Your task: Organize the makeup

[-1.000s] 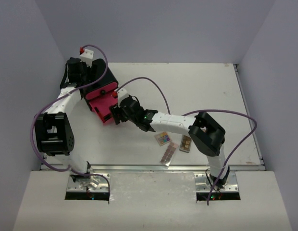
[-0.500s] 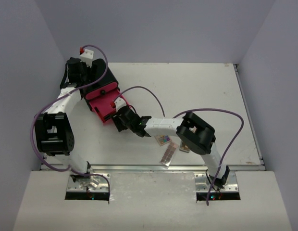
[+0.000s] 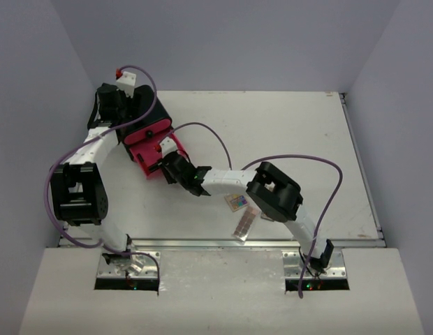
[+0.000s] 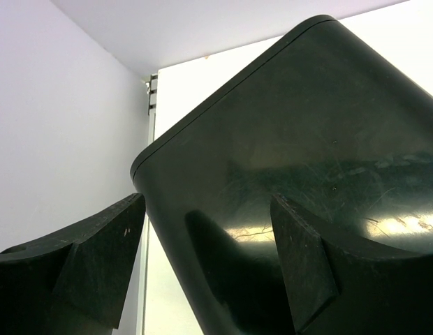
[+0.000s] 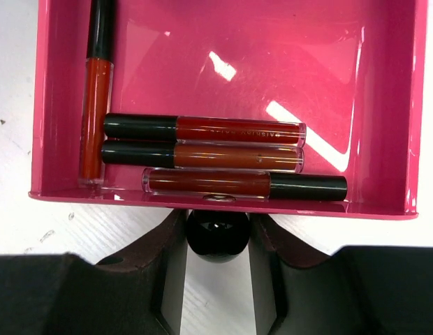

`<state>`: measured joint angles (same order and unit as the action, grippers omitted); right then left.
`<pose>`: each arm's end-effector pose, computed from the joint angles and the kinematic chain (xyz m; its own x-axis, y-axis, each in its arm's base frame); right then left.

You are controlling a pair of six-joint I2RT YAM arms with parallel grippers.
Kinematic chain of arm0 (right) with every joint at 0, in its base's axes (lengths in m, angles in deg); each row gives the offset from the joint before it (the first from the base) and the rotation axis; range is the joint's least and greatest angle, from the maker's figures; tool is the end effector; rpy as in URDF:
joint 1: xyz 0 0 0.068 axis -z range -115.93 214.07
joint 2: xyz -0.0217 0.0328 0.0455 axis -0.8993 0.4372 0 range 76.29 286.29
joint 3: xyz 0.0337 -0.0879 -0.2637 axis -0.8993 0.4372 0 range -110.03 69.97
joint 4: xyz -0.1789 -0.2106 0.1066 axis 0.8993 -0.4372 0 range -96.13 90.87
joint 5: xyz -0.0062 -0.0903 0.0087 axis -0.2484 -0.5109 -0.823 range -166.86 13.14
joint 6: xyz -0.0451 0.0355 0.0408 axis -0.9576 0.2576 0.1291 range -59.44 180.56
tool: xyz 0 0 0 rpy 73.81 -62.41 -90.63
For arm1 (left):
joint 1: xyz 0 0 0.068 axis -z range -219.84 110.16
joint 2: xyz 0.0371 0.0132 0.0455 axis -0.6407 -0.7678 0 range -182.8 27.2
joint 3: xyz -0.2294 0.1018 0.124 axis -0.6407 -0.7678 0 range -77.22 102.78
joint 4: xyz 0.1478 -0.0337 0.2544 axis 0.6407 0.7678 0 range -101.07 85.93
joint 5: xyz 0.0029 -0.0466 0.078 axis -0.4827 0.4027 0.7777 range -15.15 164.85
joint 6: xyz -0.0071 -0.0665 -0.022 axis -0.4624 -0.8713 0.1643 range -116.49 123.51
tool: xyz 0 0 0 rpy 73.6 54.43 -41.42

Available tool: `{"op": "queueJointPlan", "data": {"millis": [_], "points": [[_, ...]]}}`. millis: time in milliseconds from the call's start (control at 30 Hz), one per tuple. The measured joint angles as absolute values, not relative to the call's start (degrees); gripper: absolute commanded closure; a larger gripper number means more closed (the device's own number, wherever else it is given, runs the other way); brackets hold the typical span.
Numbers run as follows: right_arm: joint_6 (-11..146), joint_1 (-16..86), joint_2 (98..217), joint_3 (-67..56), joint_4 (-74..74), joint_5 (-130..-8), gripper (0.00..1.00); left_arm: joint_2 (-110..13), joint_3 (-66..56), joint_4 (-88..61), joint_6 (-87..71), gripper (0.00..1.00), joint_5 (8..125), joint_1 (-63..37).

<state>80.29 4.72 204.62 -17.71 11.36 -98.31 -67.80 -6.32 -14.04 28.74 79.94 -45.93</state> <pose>0.2993 0.4637 0.1243 -0.4570 -0.1550 -0.8758 -0.5157 0.8485 0.1190 0.4448 0.0526 0.2762 -0.4043 0.3839 -0.8302 -0.0171 0.9043 0.4265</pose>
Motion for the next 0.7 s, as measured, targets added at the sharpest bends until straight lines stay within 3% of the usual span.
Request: {"op": "queueJointPlan", "data": {"millis": [267, 700], "points": [[80.2, 5.1, 205.2, -19.4, 14.6, -100.1, 0.69, -68.2, -6.4, -14.9, 28.7, 0.29, 79.5, -46.0], [79.8, 7.0, 219.1, -38.2, 19.5, -102.1, 0.66, -69.3, -6.4, -17.1, 28.7, 0.30, 77.9, -46.4]]}}
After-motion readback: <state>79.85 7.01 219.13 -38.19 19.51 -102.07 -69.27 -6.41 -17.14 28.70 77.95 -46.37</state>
